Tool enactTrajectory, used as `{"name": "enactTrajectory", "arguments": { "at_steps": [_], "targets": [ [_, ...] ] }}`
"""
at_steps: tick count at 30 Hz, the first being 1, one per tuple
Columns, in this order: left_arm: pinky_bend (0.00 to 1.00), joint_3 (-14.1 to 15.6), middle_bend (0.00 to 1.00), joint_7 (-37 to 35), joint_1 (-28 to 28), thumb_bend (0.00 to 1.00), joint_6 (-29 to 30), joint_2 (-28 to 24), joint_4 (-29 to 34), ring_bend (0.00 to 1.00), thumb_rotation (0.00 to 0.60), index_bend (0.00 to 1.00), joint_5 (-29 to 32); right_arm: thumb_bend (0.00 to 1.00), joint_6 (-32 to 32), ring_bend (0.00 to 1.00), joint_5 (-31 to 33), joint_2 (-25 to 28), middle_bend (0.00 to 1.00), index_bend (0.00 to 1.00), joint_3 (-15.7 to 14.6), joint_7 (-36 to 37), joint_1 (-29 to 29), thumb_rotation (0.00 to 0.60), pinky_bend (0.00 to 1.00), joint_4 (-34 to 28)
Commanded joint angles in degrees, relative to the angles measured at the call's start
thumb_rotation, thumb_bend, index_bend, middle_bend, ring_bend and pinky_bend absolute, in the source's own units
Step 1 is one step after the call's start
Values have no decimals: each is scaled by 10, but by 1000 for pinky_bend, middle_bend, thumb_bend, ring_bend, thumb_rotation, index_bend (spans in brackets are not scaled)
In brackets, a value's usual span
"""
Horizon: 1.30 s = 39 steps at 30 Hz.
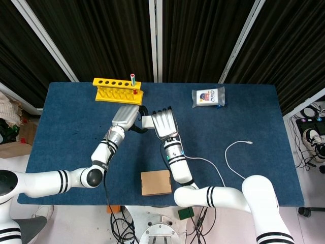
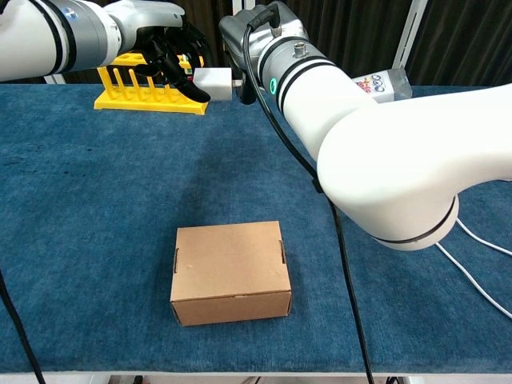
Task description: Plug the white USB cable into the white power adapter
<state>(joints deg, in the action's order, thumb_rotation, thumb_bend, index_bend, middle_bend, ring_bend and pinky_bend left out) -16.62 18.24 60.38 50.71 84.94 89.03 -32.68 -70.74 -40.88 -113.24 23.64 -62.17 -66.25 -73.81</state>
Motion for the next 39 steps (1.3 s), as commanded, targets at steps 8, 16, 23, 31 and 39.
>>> {"name": "enactTrajectory", "arguments": {
  "at_steps": [8, 16, 23, 31, 39],
  "targets": [
    [911, 5, 568, -19, -11, 333, -9, -2, -9, 710, 600, 679, -21, 658, -1, 345, 13, 14, 347, 197, -5, -10, 9, 600, 381, -17],
    [910, 17, 567, -53, -36, 334, -10, -3, -26, 708, 600, 680, -71, 656, -6, 331, 23, 31, 317, 132, -12, -16, 21, 600, 360, -36],
    [906, 44, 564, -74, -62, 336, -15, 4, -70, 698, 600, 680, -128, 546, -17, 273, 29, 71, 254, 28, -32, -16, 52, 600, 321, -79],
    [890, 81, 553, -80, -75, 333, -43, 48, -170, 689, 600, 680, -181, 73, -37, 217, 26, 150, 199, 0, -78, -11, 107, 600, 280, -160],
    [846, 89, 498, -78, -74, 297, -61, 89, -235, 637, 600, 593, -218, 0, -46, 163, 30, 206, 161, 0, -115, -17, 141, 600, 250, -202]
  ]
}}
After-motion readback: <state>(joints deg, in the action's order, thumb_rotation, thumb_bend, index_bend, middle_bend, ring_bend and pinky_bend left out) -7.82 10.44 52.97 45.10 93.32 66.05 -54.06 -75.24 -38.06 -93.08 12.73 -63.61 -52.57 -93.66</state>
